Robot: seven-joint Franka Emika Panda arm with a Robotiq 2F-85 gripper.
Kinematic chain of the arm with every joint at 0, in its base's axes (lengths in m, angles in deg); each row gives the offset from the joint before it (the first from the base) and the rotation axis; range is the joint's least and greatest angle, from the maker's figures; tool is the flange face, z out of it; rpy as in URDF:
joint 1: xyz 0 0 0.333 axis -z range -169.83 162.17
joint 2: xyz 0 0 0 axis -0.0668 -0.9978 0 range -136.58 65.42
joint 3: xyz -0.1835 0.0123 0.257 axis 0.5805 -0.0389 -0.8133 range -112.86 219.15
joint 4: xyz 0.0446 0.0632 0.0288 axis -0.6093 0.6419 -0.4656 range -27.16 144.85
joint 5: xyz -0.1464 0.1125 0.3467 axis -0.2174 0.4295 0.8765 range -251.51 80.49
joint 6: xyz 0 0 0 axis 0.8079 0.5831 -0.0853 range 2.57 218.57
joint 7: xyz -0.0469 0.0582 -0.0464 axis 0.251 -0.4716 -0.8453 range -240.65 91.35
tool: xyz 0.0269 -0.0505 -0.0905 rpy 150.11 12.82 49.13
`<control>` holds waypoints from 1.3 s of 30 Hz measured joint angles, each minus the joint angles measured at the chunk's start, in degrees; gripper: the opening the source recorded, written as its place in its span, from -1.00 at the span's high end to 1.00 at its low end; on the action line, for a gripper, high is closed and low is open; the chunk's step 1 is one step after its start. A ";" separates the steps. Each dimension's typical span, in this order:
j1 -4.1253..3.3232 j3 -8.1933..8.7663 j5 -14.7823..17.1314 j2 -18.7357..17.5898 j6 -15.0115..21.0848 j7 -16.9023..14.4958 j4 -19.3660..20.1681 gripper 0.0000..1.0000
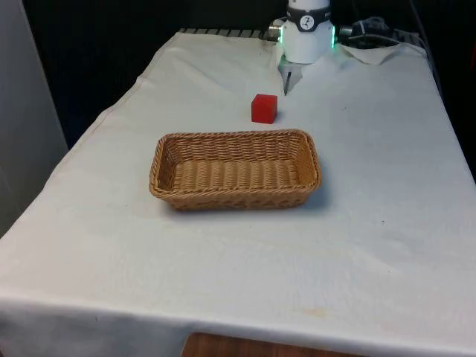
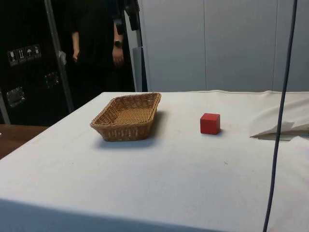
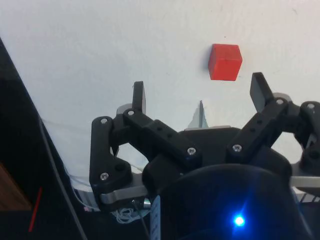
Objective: Pick up the cube and place it into the basket.
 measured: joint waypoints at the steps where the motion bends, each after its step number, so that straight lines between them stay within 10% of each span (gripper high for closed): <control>1: 0.00 0.00 0.00 -0.11 0.00 0.00 0.06 -1.00; 39: 0.40 1.66 -4.70 1.49 -2.23 -0.23 11.23 -1.00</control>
